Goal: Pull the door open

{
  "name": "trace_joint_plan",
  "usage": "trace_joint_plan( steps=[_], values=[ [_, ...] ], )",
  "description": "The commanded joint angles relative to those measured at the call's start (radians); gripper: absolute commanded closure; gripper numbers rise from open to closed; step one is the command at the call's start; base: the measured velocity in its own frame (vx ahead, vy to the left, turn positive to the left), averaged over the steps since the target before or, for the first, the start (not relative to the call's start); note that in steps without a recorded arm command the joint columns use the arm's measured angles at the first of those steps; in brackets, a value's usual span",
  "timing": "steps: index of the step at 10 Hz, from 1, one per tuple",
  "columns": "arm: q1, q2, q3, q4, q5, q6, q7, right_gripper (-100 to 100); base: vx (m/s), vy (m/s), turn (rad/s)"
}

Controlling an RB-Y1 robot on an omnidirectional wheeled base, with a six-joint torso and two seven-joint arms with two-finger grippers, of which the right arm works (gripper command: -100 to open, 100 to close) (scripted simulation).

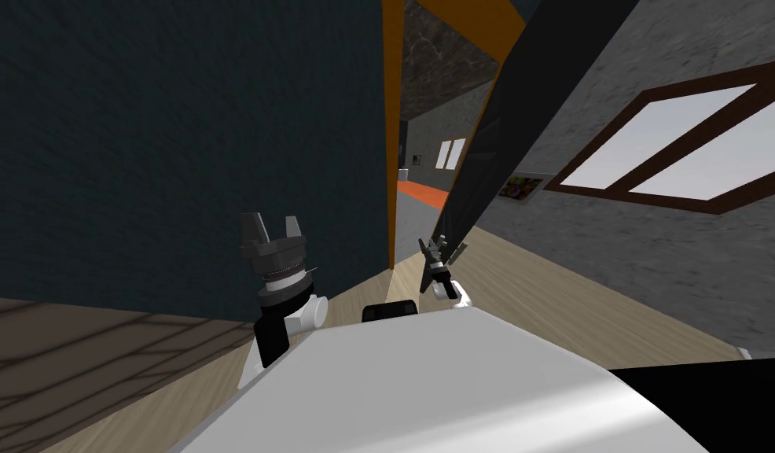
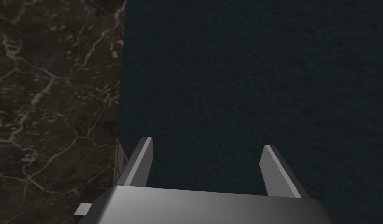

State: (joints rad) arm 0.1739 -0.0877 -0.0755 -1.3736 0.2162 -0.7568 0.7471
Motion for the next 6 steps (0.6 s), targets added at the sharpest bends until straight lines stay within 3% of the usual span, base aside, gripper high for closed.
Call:
trace_joint_plan(
  steps=[1, 6],
  values=[
    [-0.013, -0.005, -0.006, 0.034, 0.006, -0.005, 0.017, -100, 0.050, -0.039, 0.041],
    [-0.060, -0.011, -0.027, 0.169, 0.052, -0.023, 0.118, -100, 0.058, -0.035, 0.097]
  ],
)
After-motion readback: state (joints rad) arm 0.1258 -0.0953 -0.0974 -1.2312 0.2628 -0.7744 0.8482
